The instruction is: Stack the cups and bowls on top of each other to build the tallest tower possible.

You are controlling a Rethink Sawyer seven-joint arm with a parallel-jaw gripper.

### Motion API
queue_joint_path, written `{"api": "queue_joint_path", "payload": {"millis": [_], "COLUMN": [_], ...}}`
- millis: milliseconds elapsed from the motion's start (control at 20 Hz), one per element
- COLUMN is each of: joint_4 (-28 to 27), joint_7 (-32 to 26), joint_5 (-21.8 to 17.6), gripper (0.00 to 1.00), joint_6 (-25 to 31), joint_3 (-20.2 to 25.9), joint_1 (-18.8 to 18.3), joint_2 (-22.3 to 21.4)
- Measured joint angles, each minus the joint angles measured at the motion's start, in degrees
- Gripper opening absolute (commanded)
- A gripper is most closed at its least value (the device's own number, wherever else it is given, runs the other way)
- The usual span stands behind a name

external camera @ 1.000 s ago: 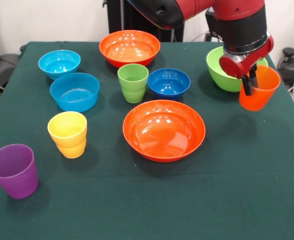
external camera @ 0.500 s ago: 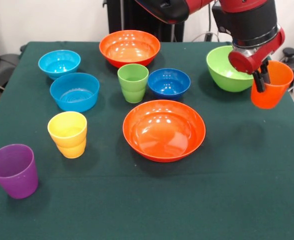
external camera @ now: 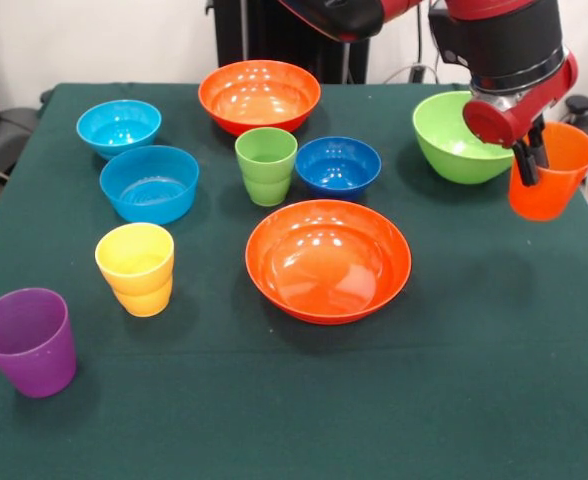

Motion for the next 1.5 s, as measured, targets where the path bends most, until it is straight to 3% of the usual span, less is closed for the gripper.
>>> {"api": "queue_joint_path", "payload": {"millis": [500, 1500], "joint_4": [-1.99, -5.41], "joint_7": [0.0, -2.0], "joint_5": [-2.45, -2.62], "gripper": [0.0, 0.0], "joint_6": [0.01, 2.65], "joint_3": [0.01, 0.03], "joint_1": [-0.04, -1.46], "joint_2": [-1.95, -3.22]}}
